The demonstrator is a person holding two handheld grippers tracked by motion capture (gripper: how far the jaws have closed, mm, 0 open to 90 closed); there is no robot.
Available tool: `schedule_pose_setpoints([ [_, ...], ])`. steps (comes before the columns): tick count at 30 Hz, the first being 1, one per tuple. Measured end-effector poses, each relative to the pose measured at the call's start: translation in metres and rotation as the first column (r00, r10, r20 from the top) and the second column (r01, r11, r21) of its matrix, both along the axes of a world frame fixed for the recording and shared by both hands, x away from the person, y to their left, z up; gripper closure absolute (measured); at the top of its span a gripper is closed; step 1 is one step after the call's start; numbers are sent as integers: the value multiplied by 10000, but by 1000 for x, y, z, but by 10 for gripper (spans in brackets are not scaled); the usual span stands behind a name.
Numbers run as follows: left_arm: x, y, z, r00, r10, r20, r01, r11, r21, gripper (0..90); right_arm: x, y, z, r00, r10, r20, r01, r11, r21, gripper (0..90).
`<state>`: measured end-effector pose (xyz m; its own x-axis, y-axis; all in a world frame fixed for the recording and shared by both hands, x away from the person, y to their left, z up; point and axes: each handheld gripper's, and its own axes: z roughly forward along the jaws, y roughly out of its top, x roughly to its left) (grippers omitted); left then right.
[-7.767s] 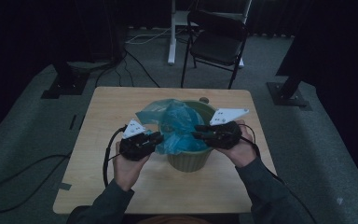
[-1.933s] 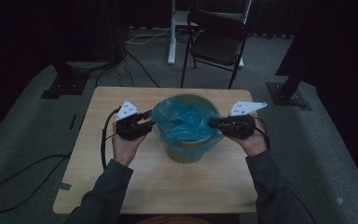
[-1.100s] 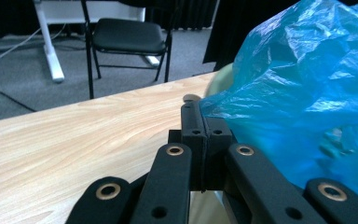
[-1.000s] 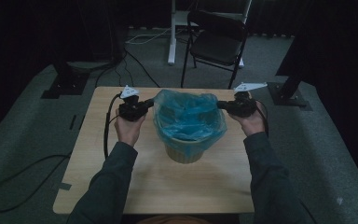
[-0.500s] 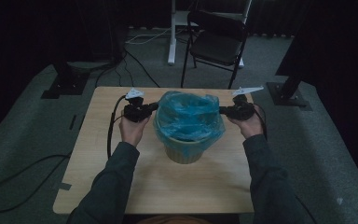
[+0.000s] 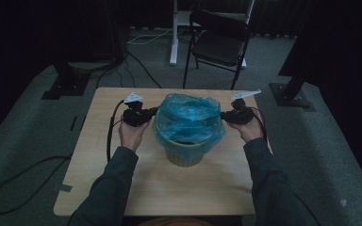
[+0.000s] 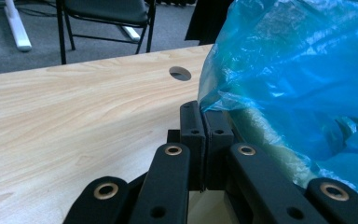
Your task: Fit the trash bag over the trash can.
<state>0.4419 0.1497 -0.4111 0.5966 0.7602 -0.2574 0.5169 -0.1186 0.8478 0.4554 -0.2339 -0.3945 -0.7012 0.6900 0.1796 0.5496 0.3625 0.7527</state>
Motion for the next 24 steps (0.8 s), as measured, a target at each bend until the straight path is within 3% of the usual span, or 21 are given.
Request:
schedule_pose_setpoints([
  [9,3,-3,-4,9992,90,-379,-84,9998,162,885,2,-1,-11,9988,-11,-486,-3,9996,-286,885],
  [10,3,-1,-7,9989,90,-461,-84,9999,146,885,1,1,-17,9981,-6,-624,-34,9979,-649,880],
  [13,1,5,-8,9989,145,-449,-149,9998,-93,863,-1,-1,-18,9981,-67,-605,23,9973,-730,841],
  [15,0,9,-8,9988,254,-423,-262,9995,-175,830,-5,-6,-14,9985,-253,-490,226,9983,-535,784],
  [18,-2,14,-6,9986,343,-407,-357,9987,-351,819,-7,-9,-10,9985,-351,-411,333,9986,-422,773],
  [21,-6,22,-3,9983,441,-380,-461,9975,-534,755,-25,-24,11,9987,-497,118,496,9987,64,719],
  [24,-10,26,-1,9980,514,-362,-536,9965,-642,730,-33,-28,18,9985,-477,285,469,9986,254,701],
])
